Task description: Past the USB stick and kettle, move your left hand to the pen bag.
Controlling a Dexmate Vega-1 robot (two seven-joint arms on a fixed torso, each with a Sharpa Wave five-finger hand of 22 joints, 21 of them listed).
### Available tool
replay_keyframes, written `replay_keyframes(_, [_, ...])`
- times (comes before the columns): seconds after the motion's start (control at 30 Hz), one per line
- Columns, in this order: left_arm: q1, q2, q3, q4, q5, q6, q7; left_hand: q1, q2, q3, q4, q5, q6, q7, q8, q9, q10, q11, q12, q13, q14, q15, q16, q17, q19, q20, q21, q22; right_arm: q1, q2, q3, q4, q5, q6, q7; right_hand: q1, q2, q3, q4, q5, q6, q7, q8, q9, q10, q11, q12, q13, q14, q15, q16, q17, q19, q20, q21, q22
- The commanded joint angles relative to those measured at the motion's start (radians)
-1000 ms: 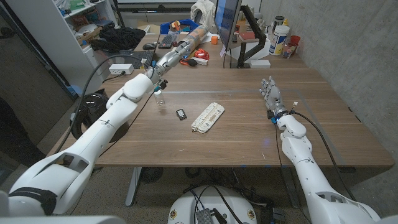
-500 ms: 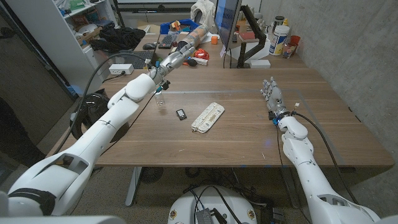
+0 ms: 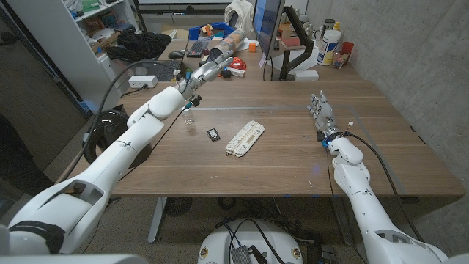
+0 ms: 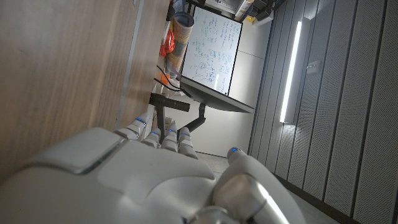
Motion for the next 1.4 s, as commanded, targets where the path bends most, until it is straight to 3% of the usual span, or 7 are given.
replay_keyframes(0.03, [-0.012, 0.014, 0.017, -0.006, 0.059, -0.03, 0.001, 0.011, 0.05, 0.005, -0.002, 0.007, -0.05, -0.011, 0.001, 0.002, -0.13, -0.005, 0.0, 0.005, -0.18, -0.01, 0.0, 0.0, -0.23, 0.007, -0.003, 0.004, 0.001, -0.001, -0.004, 0.001, -0.008, 0.004, -0.008, 0.0, 0.078, -0.002, 0.002, 0.009, 0.004, -0.006, 0.004, 0.004, 0.003, -0.002, 0.002, 0.002, -0.006, -0.026, 0.001, 0.003, 0.004, -0.043, -0.002, 0.002])
replay_keyframes(0.5, [-0.015, 0.018, 0.018, -0.014, 0.06, -0.06, -0.03, 0.012, 0.046, 0.003, -0.003, 0.007, -0.05, -0.033, -0.001, 0.002, -0.134, -0.005, -0.001, 0.005, -0.183, -0.012, -0.001, 0.0, -0.233, 0.006, -0.01, 0.004, -0.003, 0.001, -0.008, -0.011, -0.011, 0.008, -0.017, 0.0, 0.078, -0.003, 0.002, 0.009, 0.003, -0.007, 0.004, 0.004, 0.004, -0.003, 0.002, 0.002, -0.005, -0.025, 0.001, 0.003, 0.005, -0.043, -0.005, 0.002])
replay_keyframes(0.63, [-0.013, 0.022, 0.021, -0.02, 0.068, -0.064, -0.035, 0.013, 0.044, 0.003, -0.003, 0.007, -0.051, -0.058, -0.002, 0.001, -0.138, -0.005, -0.002, 0.005, -0.188, -0.013, -0.003, 0.0, -0.238, 0.006, -0.014, 0.005, -0.005, 0.002, -0.009, -0.012, -0.01, 0.009, -0.017, 0.0, 0.078, -0.004, 0.002, 0.009, 0.004, -0.007, 0.004, 0.004, 0.005, -0.003, 0.002, 0.002, -0.005, -0.024, 0.001, 0.003, 0.006, -0.043, -0.006, 0.002])
replay_keyframes(0.93, [-0.016, 0.032, 0.031, -0.036, 0.104, -0.067, -0.046, 0.016, 0.041, 0.002, -0.006, 0.008, -0.055, -0.073, -0.004, 0.002, -0.136, -0.017, 0.0, 0.005, -0.193, -0.014, -0.004, 0.0, -0.242, 0.005, -0.02, 0.005, -0.012, 0.0, -0.009, -0.018, -0.011, 0.014, -0.018, 0.001, 0.078, -0.004, 0.002, 0.009, 0.004, -0.006, 0.004, 0.004, 0.006, -0.003, 0.003, 0.002, -0.004, -0.024, 0.001, 0.003, 0.007, -0.043, -0.007, 0.002])
replay_keyframes(1.4, [-0.014, 0.052, 0.054, -0.085, 0.209, -0.081, -0.033, 0.018, 0.038, 0.0, -0.007, 0.008, -0.061, -0.078, -0.006, 0.002, -0.135, -0.021, 0.001, 0.005, -0.199, -0.017, -0.005, 0.0, -0.246, 0.003, -0.025, 0.005, -0.02, -0.007, -0.007, -0.027, -0.007, 0.019, -0.017, 0.001, 0.078, -0.005, 0.002, 0.009, 0.004, -0.007, 0.004, 0.004, 0.006, -0.002, 0.002, 0.002, -0.005, -0.026, 0.001, 0.003, 0.008, -0.043, -0.01, 0.002])
